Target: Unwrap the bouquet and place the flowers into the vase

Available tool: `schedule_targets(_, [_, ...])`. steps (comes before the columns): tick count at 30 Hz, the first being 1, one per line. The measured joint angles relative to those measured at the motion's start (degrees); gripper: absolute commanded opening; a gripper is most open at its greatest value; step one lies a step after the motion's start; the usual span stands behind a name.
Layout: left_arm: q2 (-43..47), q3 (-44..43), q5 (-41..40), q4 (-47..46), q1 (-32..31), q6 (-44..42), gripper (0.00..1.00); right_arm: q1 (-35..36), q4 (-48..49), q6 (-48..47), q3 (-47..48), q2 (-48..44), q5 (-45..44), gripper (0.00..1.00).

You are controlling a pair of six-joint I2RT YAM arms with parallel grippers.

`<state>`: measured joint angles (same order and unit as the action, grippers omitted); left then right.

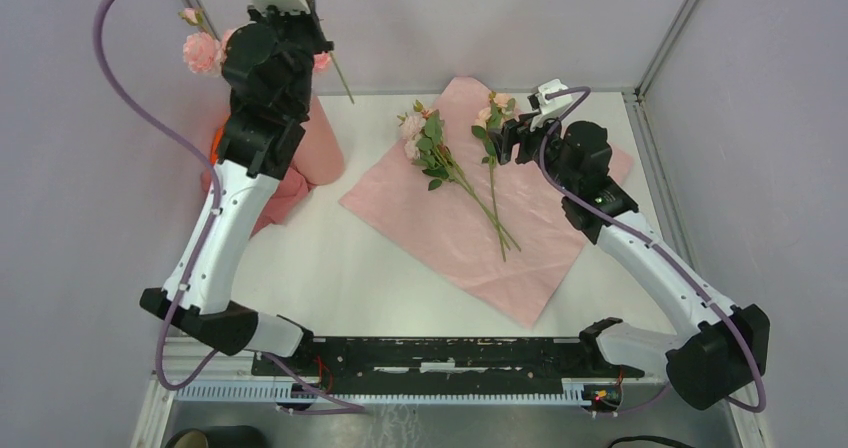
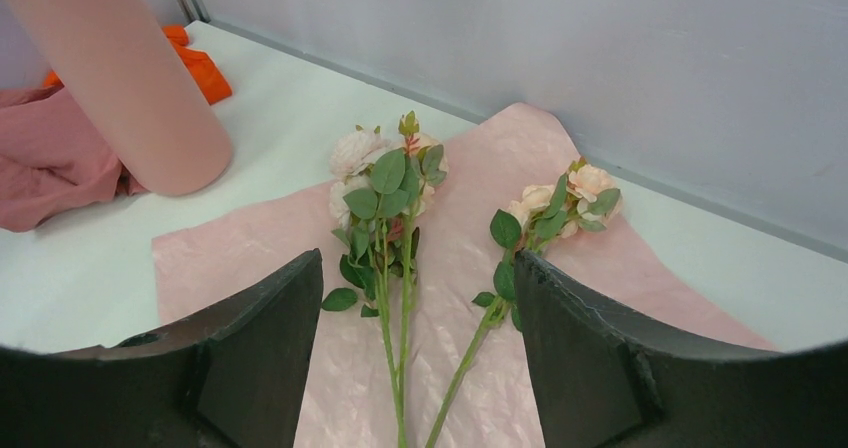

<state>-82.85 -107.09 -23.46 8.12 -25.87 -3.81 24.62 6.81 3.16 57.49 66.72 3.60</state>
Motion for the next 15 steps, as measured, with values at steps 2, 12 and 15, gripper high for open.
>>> schedule_targets(2, [1.9, 0.0, -2.6, 0.0, 0.9, -1.6, 0.02, 0.0, 0.0, 0.0, 0.0, 0.4, 0.2, 0.75])
schedule_targets(12, [2.6, 2.5, -10.1, -4.0, 9.0, -6.2, 0.02, 0.0, 0.0, 0.1, 0.0, 2.2, 1.4, 0.75])
schedule_targets(15, [-0.7, 2.5, -9.9, -4.2, 11.6, -6.2, 0.02, 0.0, 0.0, 0.1, 0.0, 2.4, 1.4, 0.75])
